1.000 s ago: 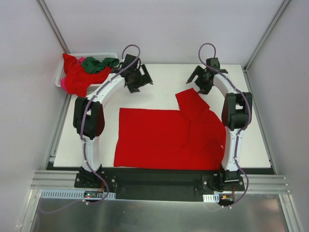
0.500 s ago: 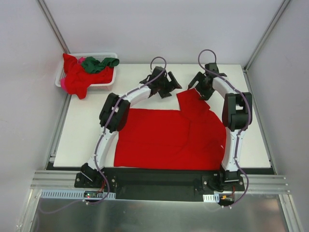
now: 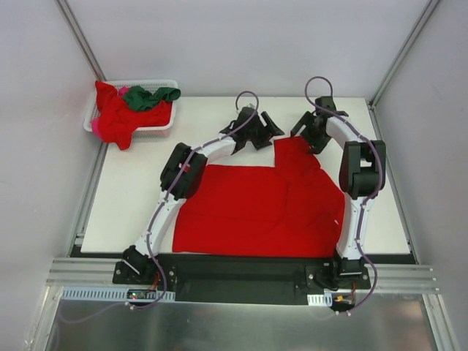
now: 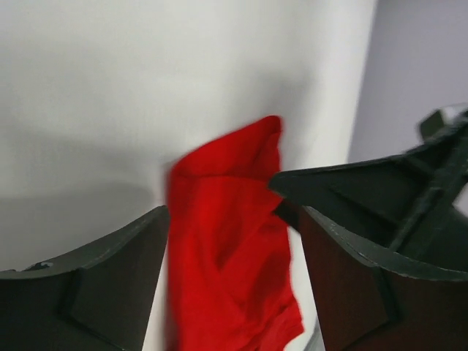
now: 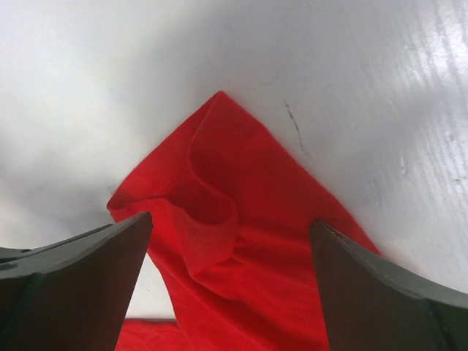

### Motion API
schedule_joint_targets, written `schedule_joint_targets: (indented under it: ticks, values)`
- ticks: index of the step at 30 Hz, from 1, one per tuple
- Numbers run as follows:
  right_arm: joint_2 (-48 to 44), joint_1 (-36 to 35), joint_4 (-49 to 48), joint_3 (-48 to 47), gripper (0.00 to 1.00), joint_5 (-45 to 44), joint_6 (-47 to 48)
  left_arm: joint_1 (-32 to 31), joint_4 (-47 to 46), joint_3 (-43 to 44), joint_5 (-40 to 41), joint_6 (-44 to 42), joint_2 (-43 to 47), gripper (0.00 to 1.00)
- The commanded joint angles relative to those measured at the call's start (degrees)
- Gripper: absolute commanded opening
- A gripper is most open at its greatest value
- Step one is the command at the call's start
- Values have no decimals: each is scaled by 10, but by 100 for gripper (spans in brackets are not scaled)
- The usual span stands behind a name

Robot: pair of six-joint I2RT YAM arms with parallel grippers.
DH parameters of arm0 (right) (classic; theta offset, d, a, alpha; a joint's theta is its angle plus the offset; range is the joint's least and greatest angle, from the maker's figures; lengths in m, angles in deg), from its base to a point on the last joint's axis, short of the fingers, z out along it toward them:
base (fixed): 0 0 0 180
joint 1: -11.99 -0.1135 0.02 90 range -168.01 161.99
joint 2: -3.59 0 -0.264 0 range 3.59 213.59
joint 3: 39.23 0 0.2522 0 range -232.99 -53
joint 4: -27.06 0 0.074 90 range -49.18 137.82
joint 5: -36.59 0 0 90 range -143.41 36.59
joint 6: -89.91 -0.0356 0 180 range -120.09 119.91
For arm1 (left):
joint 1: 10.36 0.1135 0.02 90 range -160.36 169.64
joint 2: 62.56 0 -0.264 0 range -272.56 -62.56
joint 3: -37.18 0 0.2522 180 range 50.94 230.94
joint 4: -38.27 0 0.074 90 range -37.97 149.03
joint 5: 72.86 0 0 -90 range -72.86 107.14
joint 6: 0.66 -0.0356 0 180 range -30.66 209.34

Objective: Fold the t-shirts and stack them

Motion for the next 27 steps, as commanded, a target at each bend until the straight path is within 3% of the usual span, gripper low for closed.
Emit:
schedule_joint_targets:
  ticks: [1,4,8,12,17,27]
  values:
    - [-13,3,45,-22,93,-27,21,-1,11,-60,60,-50,78,71]
    - [-15,6,47,-21,93,-21,23,-1,81,-32,92,-89,86,64]
    - [-27,6,35,-16,93,-8,22,-7,164,86,99,-146,31,54]
    - [-31,7,35,-14,92,-15,29,-11,238,142,94,-212,-3,48]
    - [-34,7,34,-13,92,-10,41,-16,258,135,65,-308,-8,45]
    - [-42,7,30,-7,86,-8,53,-54,264,193,59,-352,-56,45]
